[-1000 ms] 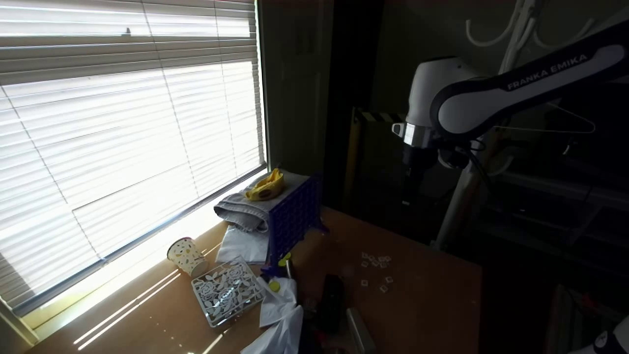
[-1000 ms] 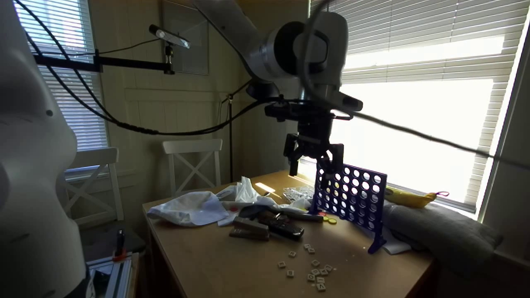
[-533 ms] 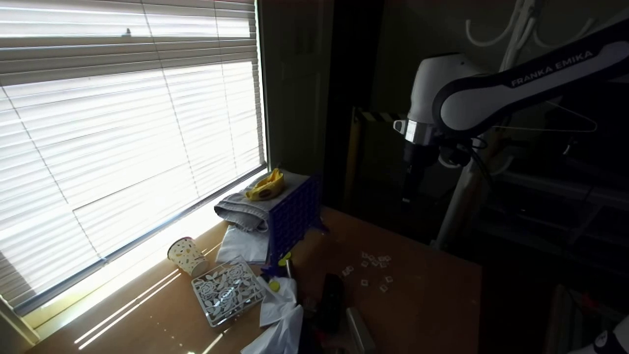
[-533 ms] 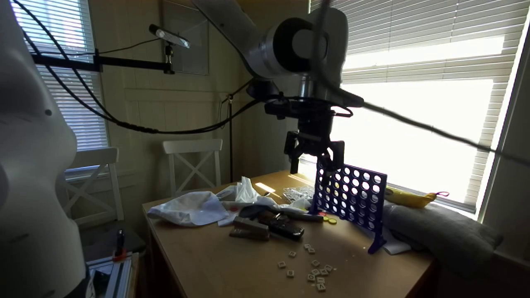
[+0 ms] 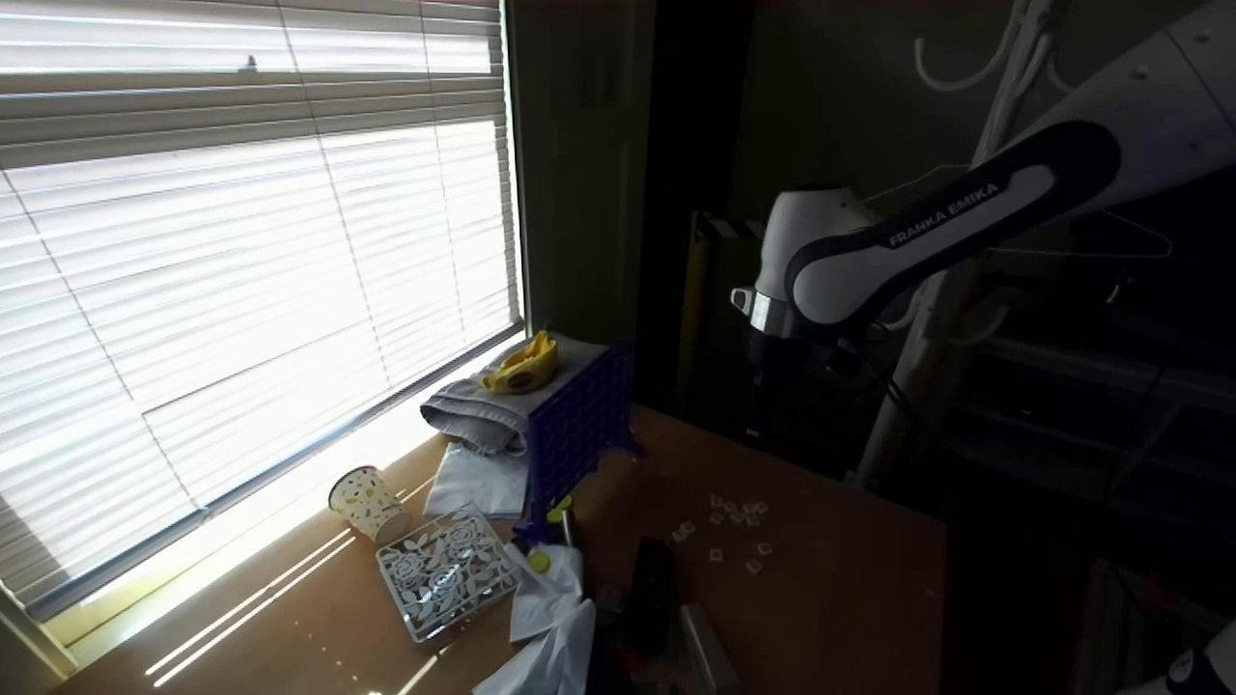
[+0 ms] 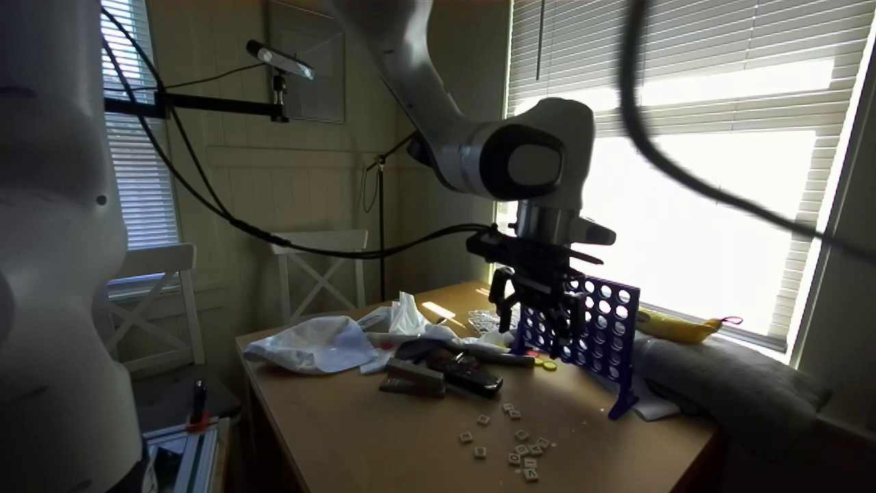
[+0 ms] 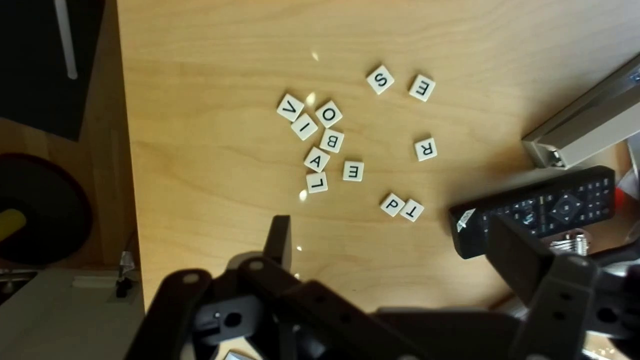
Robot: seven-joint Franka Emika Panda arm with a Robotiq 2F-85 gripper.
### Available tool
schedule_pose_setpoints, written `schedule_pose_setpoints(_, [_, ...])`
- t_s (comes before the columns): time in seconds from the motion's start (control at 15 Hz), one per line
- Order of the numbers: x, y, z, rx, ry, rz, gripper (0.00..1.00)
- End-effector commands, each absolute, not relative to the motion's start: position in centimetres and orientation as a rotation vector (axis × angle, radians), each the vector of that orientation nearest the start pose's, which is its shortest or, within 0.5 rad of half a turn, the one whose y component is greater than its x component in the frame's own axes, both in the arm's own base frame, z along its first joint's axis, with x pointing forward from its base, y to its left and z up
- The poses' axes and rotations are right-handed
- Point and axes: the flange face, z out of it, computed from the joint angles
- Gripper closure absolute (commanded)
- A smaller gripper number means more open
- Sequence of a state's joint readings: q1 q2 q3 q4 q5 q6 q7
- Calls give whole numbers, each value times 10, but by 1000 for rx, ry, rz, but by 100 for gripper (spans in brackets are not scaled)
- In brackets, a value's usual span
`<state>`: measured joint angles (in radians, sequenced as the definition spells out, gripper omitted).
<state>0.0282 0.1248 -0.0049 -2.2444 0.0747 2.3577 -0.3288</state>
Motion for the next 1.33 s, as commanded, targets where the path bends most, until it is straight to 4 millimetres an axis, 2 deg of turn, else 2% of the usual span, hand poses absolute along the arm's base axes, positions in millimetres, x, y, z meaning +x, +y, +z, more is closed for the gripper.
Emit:
schedule_pose_setpoints(0.0, [575,18,273,-3005,-546,-51,0])
schedule_pose_setpoints(0.27, [599,26,243,-2936,-591,-44,0])
schedule_pose_setpoints(0.33, [604,27,237,-2924,-600,-33,25])
schedule_pose_setpoints(0.4, [608,27,231,-2918,-600,-25,26])
schedule_pose_setpoints(0.73, [616,22,202,-2887,-587,17,62])
schedule_pose_setpoints(1.07, [605,15,177,-2884,-537,105,96])
schedule_pose_setpoints(1.27, [597,11,170,-2891,-498,158,100])
